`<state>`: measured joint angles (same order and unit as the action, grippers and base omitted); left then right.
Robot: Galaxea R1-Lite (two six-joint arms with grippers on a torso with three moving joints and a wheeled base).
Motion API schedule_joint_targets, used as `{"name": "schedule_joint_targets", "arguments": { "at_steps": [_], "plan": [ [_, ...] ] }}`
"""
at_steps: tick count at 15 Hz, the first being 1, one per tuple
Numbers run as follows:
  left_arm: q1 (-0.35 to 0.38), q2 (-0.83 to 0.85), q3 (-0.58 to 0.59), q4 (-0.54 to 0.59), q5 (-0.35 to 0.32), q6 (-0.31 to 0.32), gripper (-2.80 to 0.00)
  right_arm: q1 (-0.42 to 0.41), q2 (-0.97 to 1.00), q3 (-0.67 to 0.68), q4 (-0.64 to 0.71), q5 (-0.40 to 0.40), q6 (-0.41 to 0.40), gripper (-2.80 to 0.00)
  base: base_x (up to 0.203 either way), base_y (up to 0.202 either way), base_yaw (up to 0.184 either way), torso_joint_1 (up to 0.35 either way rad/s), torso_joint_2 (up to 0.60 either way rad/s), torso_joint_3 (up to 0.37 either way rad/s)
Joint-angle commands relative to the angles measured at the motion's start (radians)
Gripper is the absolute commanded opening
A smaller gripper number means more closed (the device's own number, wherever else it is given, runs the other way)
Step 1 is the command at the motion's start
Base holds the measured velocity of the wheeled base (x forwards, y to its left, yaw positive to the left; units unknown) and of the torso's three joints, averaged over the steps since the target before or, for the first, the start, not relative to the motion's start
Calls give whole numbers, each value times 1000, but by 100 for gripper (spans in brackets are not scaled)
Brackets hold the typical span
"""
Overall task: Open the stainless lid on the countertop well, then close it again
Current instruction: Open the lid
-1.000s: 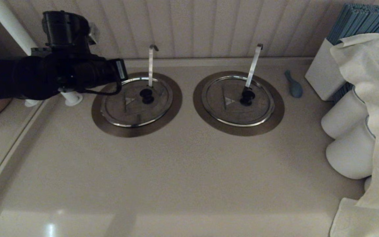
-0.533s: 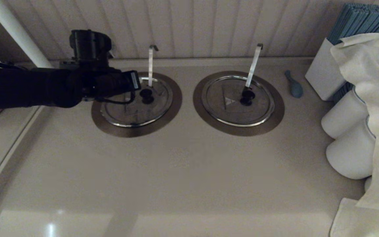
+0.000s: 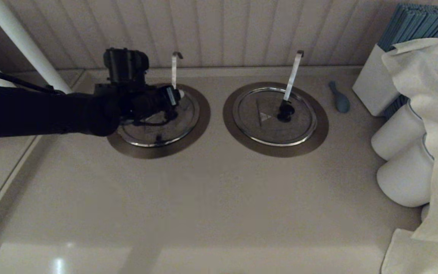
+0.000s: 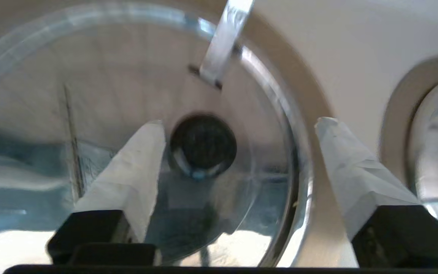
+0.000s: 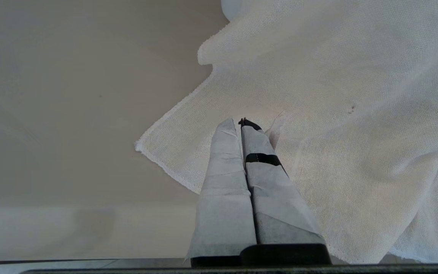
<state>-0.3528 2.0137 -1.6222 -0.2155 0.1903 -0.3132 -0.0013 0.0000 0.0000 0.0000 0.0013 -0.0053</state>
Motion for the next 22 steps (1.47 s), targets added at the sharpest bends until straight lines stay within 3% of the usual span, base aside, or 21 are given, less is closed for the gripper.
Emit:
{"name": "schedule_joint_targets", "arguments": {
  "at_steps": [1, 4, 6, 13, 22],
  "plan": [
    [-5, 7, 32, -4, 9, -1, 0, 0, 0, 0, 0, 0, -1, -280, 0, 0, 0, 0, 0, 0],
    [-3, 10, 135, -206, 22, 20, 0, 0, 0, 0, 0, 0, -1, -280, 0, 0, 0, 0, 0, 0],
    [0, 11, 191, -342, 27, 84, 0, 0, 0, 0, 0, 0, -1, -280, 0, 0, 0, 0, 0, 0],
    [8, 57, 203, -357, 30, 88, 0, 0, 0, 0, 0, 0, -1, -280, 0, 0, 0, 0, 0, 0],
    [8, 123, 162, -366, 97, 77, 0, 0, 0, 0, 0, 0, -1, -280, 0, 0, 0, 0, 0, 0]
  ]
}}
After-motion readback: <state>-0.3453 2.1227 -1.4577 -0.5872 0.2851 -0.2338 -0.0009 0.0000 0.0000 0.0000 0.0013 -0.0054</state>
